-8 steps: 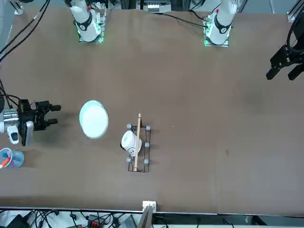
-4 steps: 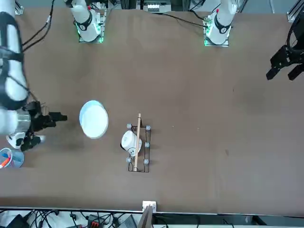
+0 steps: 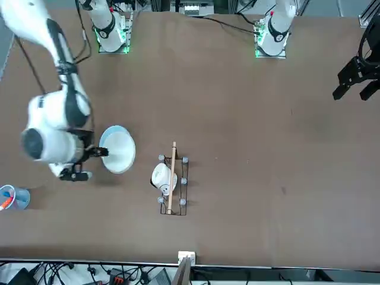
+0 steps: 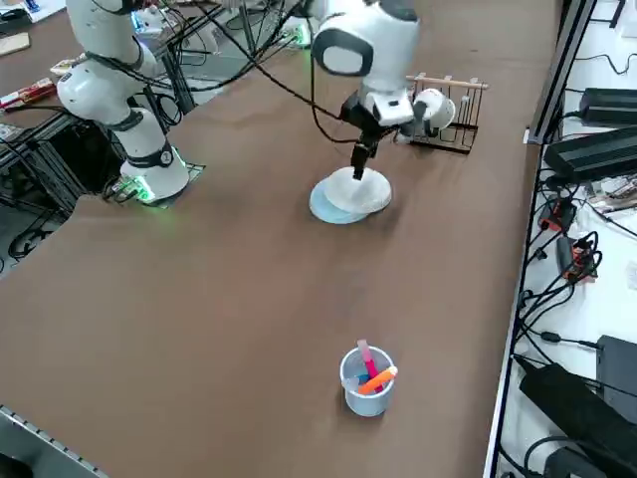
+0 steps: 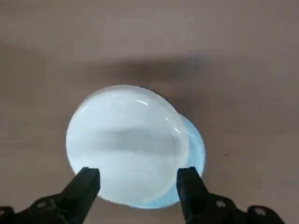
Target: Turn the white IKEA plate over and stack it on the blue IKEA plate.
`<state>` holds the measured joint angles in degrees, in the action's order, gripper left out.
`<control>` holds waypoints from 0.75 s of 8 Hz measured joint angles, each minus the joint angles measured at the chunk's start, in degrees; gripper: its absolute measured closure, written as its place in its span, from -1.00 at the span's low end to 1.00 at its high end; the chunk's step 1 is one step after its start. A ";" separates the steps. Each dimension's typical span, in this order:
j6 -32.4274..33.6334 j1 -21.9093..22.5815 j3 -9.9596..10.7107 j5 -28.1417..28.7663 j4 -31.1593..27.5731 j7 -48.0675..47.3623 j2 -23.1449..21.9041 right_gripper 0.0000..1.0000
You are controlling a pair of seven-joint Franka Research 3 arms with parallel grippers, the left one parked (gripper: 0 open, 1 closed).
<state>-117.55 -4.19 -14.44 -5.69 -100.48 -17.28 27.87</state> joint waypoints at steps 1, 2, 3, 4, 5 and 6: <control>-4.06 0.25 0.03 -0.65 -5.34 -2.49 -1.19 -1.00; -5.97 0.20 0.35 -0.82 -8.80 -3.20 -2.08 -1.00; -6.42 0.00 0.74 -0.83 -10.76 -3.26 -2.96 -1.00; -6.48 -0.25 1.09 -0.83 -12.05 -3.28 -3.82 -1.00; -6.49 -0.60 1.32 -0.83 -12.85 -3.29 -4.37 -1.00; -6.49 -0.97 1.45 -0.83 -13.35 -3.29 -4.63 -1.00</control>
<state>-124.05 -5.16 -12.99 -6.52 -113.82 -20.57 23.24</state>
